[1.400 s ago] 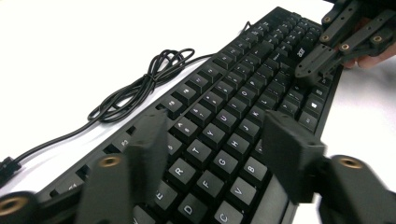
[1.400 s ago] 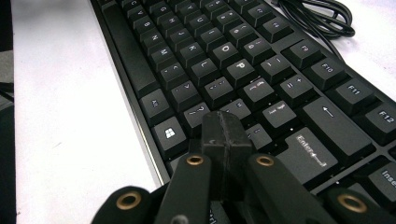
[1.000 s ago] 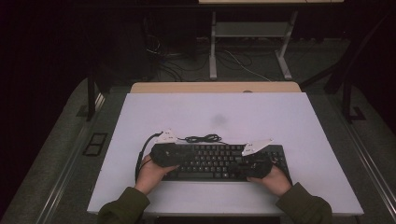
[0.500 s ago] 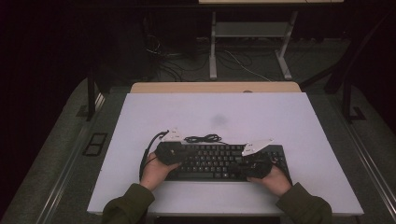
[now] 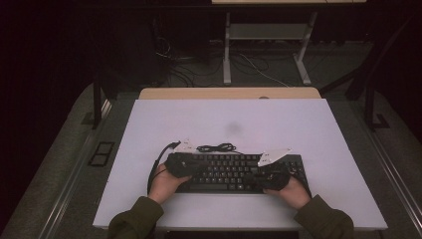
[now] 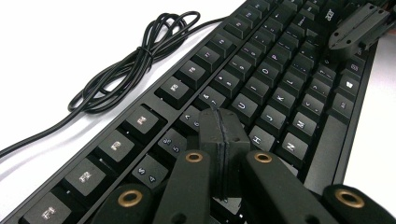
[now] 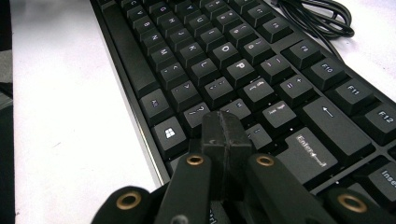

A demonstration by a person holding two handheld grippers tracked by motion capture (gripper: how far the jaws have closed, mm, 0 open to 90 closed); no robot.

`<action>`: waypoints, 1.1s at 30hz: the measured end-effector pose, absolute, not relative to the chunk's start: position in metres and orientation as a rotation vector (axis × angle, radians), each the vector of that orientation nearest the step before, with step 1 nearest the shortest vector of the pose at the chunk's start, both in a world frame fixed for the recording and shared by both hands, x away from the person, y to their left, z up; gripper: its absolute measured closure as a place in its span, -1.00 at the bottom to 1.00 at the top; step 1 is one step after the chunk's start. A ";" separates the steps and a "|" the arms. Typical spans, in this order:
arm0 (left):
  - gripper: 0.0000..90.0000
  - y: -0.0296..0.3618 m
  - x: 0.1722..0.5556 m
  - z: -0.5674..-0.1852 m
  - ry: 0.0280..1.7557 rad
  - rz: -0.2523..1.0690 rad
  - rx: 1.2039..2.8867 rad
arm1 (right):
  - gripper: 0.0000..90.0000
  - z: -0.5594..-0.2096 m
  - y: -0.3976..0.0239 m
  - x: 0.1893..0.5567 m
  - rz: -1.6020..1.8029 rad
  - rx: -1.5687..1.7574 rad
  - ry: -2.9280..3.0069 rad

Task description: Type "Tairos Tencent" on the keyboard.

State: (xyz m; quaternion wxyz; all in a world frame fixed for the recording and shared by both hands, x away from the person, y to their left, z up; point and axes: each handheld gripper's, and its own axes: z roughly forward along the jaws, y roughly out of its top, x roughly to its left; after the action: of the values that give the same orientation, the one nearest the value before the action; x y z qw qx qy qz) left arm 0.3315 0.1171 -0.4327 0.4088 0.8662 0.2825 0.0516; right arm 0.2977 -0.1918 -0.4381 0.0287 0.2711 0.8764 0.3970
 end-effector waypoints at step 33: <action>0.09 0.133 0.323 -0.424 0.712 0.152 2.116 | 0.99 -0.438 -0.192 0.298 1.224 0.839 2.702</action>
State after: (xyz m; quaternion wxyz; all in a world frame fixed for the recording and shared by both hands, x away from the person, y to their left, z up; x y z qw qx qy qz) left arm 0.3225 0.1329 -0.4236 0.4367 0.8507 0.2863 0.0610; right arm 0.2975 -0.1918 -0.4382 0.0294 0.2719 0.8761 0.3970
